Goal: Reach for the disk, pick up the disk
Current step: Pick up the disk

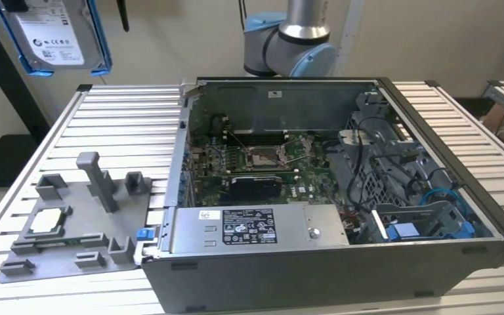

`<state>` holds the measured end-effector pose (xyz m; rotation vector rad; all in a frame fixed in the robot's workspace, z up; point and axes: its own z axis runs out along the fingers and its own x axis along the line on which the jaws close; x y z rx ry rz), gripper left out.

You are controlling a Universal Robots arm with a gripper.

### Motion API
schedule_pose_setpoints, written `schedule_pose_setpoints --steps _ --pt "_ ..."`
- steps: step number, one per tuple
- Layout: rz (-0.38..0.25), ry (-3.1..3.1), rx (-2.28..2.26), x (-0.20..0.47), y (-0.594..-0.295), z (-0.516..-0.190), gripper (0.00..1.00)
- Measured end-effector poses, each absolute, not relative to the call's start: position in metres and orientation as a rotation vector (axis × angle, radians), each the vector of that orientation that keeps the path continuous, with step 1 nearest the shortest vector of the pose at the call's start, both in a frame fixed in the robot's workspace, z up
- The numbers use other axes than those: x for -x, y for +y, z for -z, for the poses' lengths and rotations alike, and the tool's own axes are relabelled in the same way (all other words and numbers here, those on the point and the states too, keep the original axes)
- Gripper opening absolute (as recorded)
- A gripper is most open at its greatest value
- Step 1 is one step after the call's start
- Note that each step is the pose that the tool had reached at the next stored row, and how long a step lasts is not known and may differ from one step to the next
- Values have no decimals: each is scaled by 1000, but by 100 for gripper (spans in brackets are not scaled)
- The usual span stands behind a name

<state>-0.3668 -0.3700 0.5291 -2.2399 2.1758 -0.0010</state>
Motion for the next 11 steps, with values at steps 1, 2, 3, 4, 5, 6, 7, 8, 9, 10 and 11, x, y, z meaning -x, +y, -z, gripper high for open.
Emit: schedule_pose_setpoints --steps 1,2,3,4,5,6,7,8,9,10,11 --pt "1 2176 2240 365 -370 -529 0" --pt "1 2176 2240 363 -370 -529 0" --pt "1 2176 2240 360 -370 -529 0" --pt "1 2176 2240 358 -370 -529 0" --pt "2 2176 2240 356 -370 -529 0" --pt "2 2176 2240 354 -370 -529 0" --pt "2 2176 2240 352 -370 -529 0" --pt "2 2176 2240 350 -370 -529 0" --pt "2 2176 2240 347 -370 -529 0" --pt "3 2177 2241 345 -370 -529 0" --pt "3 2177 2241 343 -370 -529 0"
